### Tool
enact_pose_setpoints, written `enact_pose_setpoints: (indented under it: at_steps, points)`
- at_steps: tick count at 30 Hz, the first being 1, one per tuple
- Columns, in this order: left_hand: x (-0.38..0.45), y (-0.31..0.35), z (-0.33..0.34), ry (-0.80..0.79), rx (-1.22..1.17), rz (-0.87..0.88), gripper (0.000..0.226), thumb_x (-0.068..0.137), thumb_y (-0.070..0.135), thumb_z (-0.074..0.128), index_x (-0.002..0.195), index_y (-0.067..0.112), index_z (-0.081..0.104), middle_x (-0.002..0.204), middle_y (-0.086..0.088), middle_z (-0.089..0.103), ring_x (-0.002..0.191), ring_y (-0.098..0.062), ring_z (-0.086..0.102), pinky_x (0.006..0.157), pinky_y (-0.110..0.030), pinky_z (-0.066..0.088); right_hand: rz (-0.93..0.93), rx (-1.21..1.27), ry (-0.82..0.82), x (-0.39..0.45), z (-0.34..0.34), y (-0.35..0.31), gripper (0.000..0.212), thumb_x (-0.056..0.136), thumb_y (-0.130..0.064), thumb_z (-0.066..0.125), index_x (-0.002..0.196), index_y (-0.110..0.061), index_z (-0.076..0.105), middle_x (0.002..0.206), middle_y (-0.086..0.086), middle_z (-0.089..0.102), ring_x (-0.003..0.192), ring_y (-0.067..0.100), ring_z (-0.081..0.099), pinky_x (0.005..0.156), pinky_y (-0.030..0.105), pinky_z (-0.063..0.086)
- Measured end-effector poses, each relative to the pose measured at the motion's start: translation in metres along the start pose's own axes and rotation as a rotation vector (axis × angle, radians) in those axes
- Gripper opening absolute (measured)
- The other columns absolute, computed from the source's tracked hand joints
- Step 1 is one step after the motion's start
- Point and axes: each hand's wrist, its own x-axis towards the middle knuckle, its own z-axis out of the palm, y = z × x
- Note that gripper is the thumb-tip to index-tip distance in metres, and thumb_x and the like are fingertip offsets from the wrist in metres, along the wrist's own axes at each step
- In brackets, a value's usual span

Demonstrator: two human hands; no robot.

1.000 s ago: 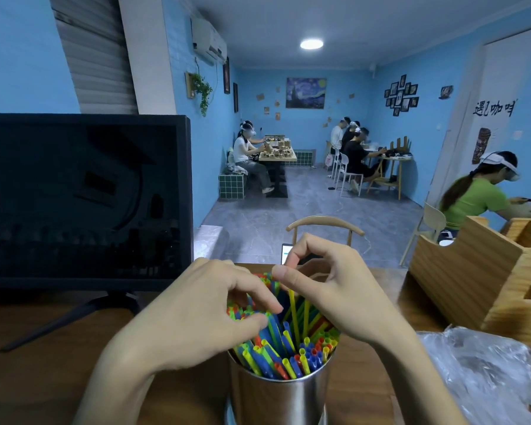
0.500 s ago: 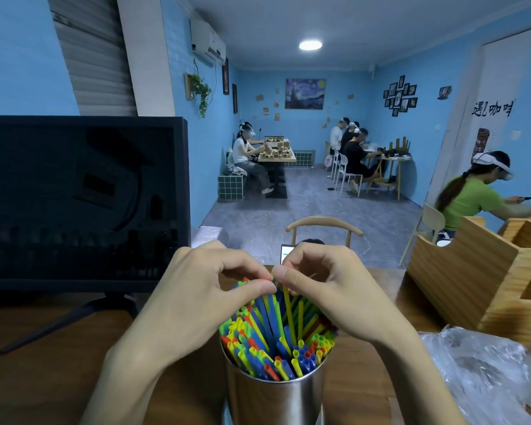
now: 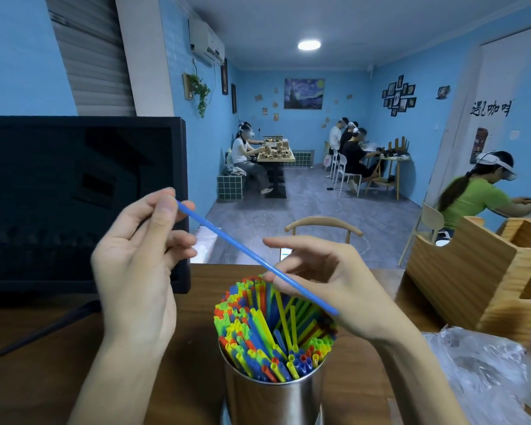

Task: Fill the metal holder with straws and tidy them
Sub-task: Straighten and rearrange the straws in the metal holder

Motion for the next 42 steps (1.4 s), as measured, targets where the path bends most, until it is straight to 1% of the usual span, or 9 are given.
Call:
enact_pose_setpoints:
  at_steps: [3,7,12,17,22,27,30,38,42]
  points:
    - [-0.002,-0.006,0.003,-0.035,0.094,-0.032,0.024,0.082,0.031,0.068,0.1,0.014,0.07,0.083,-0.002,0.076,0.056,-0.007,0.063,0.052,-0.017,0.052,-0.092,0.185,0.102,-0.001,-0.002,-0.008,0.033,0.079,-0.011,0.078,0.111,-0.021,0.079,0.088,0.013,0.078,0.08,0.022,0.075,0.07,0.025,0.057]
    - [0.0,-0.009,0.0,-0.168,0.238,-0.188,0.026,0.078,0.03,0.07,0.097,0.012,0.073,0.084,-0.002,0.078,0.065,-0.01,0.07,0.051,-0.017,0.054,-0.119,0.348,0.253,-0.002,-0.007,-0.009,0.017,0.074,-0.025,0.079,0.09,-0.023,0.083,0.079,0.011,0.075,0.066,0.022,0.071,0.057,0.024,0.052]
    - [0.008,-0.011,-0.013,-0.578,0.731,-0.237,0.011,0.079,0.035,0.077,0.077,0.025,0.08,0.08,0.002,0.078,0.076,-0.012,0.074,0.069,-0.028,0.057,-0.122,0.21,0.381,0.0,-0.018,0.001,0.039,0.08,-0.059,0.074,0.093,-0.022,0.079,0.084,0.004,0.064,0.069,0.017,0.057,0.066,0.025,0.049]
    - [0.005,-0.018,-0.013,-0.718,0.922,-0.183,0.012,0.077,0.039,0.083,0.085,0.046,0.078,0.079,0.018,0.073,0.076,-0.004,0.068,0.07,-0.028,0.057,-0.095,0.065,0.311,0.0,-0.014,-0.005,0.025,0.093,-0.025,0.063,0.116,-0.021,0.071,0.081,0.003,0.068,0.072,0.014,0.064,0.067,0.027,0.054]
    - [0.002,-0.026,-0.01,-0.645,0.992,-0.086,0.016,0.077,0.027,0.086,0.084,0.04,0.08,0.074,0.022,0.07,0.066,0.003,0.063,0.064,-0.014,0.05,-0.038,-0.229,0.095,-0.001,-0.006,0.002,0.077,0.093,-0.013,0.073,0.148,-0.052,0.037,0.093,-0.001,0.068,0.072,0.031,0.066,0.074,0.044,0.057]
    - [0.002,-0.03,-0.011,-0.639,1.066,0.021,0.012,0.075,0.035,0.086,0.083,0.041,0.08,0.08,0.025,0.065,0.075,-0.001,0.062,0.062,-0.012,0.045,-0.008,-0.457,0.07,0.001,-0.002,0.008,0.013,0.094,-0.039,0.071,0.103,-0.031,0.075,0.087,-0.011,0.07,0.081,0.014,0.07,0.075,0.039,0.056]
    - [0.002,-0.03,-0.013,-0.658,1.099,0.087,0.009,0.076,0.036,0.085,0.082,0.041,0.08,0.081,0.019,0.066,0.08,0.0,0.062,0.064,-0.013,0.045,0.007,-0.519,0.073,0.001,-0.002,0.012,0.04,0.095,-0.055,0.061,0.08,-0.022,0.078,0.081,-0.008,0.069,0.082,0.015,0.067,0.076,0.04,0.053]
    - [-0.002,-0.023,-0.006,-0.585,0.966,0.16,0.01,0.082,0.029,0.079,0.079,0.038,0.078,0.076,0.027,0.07,0.078,0.005,0.067,0.066,-0.011,0.05,0.017,-0.465,0.102,0.004,-0.001,0.017,0.03,0.096,-0.046,0.063,0.081,-0.024,0.077,0.083,-0.007,0.068,0.083,0.015,0.066,0.077,0.037,0.052]
    - [0.0,-0.019,-0.008,-0.704,0.942,0.072,0.016,0.089,0.025,0.074,0.088,0.041,0.08,0.081,0.027,0.073,0.08,0.006,0.069,0.071,-0.016,0.055,0.017,-0.454,0.134,0.004,-0.002,0.017,0.011,0.095,-0.035,0.068,0.098,-0.032,0.078,0.092,-0.017,0.071,0.087,0.01,0.068,0.076,0.021,0.051]
